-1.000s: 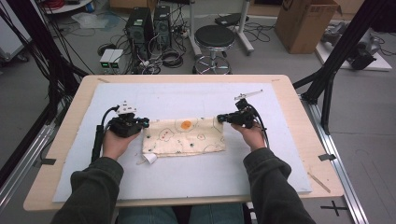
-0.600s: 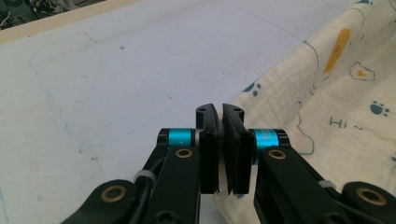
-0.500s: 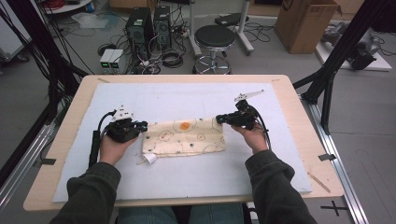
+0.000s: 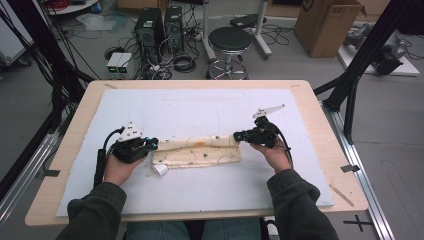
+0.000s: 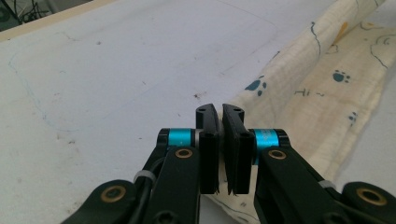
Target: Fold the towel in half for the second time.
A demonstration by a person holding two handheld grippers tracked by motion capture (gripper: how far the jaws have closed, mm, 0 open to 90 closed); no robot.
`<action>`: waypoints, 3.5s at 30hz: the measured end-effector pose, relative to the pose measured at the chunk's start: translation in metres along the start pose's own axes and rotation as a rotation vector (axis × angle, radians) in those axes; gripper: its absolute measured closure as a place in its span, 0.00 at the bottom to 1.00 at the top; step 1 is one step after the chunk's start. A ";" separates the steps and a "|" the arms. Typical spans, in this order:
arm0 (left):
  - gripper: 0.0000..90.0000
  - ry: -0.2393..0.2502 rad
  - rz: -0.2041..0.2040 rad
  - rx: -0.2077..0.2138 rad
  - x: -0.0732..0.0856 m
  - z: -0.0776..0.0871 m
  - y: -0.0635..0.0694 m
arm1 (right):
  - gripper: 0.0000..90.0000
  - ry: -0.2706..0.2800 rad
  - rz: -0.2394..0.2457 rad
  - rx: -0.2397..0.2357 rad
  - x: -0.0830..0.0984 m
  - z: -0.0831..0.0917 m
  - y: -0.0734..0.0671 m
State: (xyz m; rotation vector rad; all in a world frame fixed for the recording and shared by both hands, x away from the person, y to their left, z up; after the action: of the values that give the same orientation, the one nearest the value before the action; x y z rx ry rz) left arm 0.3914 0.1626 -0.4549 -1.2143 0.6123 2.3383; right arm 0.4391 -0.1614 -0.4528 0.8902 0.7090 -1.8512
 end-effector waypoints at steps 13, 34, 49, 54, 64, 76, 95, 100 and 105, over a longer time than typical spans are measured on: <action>0.94 -0.067 -0.111 0.007 0.018 0.004 0.018 | 0.93 -0.044 0.017 -0.016 0.023 0.001 -0.019; 0.64 -0.027 -0.064 0.161 0.023 0.030 0.032 | 0.66 -0.012 0.070 -0.027 0.025 0.020 -0.043; 0.93 -0.076 -0.068 0.170 0.005 -0.016 0.051 | 0.73 -0.054 0.167 -0.038 -0.007 -0.024 -0.049; 0.93 -0.130 -0.075 0.182 0.015 -0.027 0.051 | 0.74 -0.098 0.173 -0.083 -0.001 -0.045 -0.054; 0.86 -0.185 -0.091 0.132 0.031 -0.026 0.035 | 0.73 -0.182 0.207 -0.062 0.018 -0.050 -0.054; 0.71 -0.198 -0.101 0.119 0.036 -0.016 0.026 | 0.69 -0.191 0.205 0.000 0.036 -0.022 -0.043; 0.59 -0.197 -0.086 0.147 0.038 -0.011 0.018 | 0.64 -0.156 0.235 0.039 0.044 -0.013 -0.041; 0.58 -0.191 -0.102 0.132 0.038 -0.010 0.019 | 0.62 -0.162 0.251 0.049 0.045 -0.013 -0.043; 0.57 -0.193 -0.113 0.127 0.039 -0.010 0.018 | 0.61 -0.158 0.250 0.047 0.045 -0.012 -0.043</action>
State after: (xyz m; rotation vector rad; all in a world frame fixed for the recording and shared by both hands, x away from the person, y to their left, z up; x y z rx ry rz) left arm 0.3671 0.1488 -0.4891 -0.9293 0.5994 2.2511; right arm 0.3895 -0.1571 -0.4925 0.8129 0.4372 -1.6975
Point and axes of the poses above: each handheld gripper's, and its own axes: z roughly backward along the jaws, x roughly out of its underside, y roughly to its right, the point moved 8 cm from there along -z, roughly forward along the jaws, and after that the axes turned 14 degrees about z, right-handed, at the moved point
